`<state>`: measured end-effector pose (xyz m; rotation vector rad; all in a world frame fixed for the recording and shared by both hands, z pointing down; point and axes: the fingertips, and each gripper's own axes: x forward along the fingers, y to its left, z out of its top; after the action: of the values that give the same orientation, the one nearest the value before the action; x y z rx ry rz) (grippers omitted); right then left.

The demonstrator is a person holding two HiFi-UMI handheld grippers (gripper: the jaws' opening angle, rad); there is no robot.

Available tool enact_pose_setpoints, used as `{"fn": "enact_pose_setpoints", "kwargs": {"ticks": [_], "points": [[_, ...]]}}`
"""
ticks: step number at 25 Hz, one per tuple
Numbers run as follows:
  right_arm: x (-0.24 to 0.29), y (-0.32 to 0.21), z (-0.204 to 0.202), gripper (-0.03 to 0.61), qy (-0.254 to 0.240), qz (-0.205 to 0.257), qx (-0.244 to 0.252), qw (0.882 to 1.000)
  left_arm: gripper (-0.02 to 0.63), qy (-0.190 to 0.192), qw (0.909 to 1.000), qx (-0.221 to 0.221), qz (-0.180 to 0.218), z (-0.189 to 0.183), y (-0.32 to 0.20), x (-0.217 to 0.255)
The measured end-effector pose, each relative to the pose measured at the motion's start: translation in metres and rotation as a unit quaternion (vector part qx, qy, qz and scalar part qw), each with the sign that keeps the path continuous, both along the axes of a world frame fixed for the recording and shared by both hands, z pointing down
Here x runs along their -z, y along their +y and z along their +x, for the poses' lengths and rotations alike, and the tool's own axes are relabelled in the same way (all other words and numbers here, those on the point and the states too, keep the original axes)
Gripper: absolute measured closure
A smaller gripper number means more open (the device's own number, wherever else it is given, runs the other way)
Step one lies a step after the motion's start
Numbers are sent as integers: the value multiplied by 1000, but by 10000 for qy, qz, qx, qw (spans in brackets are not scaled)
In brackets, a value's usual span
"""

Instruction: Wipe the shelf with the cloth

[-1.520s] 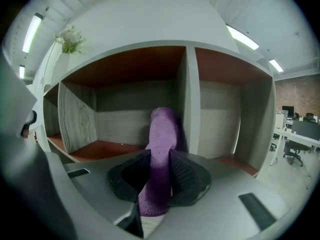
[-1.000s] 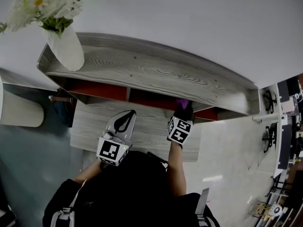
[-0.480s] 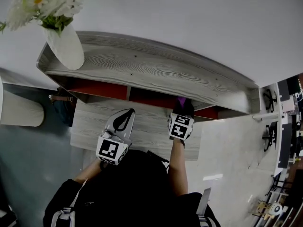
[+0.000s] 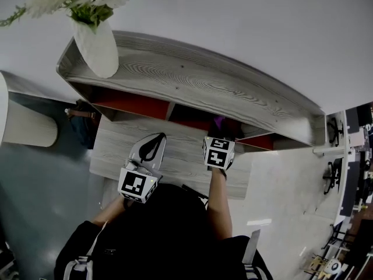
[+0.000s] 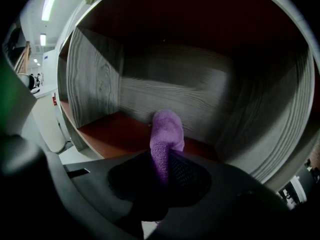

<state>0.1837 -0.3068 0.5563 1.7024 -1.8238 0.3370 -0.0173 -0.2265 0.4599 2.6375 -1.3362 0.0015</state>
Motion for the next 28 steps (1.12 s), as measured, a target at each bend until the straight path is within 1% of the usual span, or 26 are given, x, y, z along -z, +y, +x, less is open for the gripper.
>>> {"fn": "enact_pose_setpoints", "kwargs": {"ticks": [8, 13, 16, 20, 24, 28], "points": [[0, -6, -75, 499, 32, -29, 731, 9973, 609, -10, 9993, 371, -53, -35, 10, -3], [0, -9, -113, 499, 68, -15, 1111, 9938, 609, 14, 9984, 566, -85, -54, 14, -5], [1, -8, -126, 499, 146, -37, 1283, 9916, 609, 18, 9980, 630, -96, -61, 17, -5], [1, -4, -139, 499, 100, -118, 1523, 9882, 609, 29, 9976, 691, -89, -68, 18, -4], [1, 0, -152, 499, 158, -189, 1835, 9827, 609, 51, 9976, 682, -118, -69, 20, -5], [0, 3, -161, 499, 217, -195, 2036, 9786, 609, 55, 9979, 640, -97, -67, 23, -4]]}}
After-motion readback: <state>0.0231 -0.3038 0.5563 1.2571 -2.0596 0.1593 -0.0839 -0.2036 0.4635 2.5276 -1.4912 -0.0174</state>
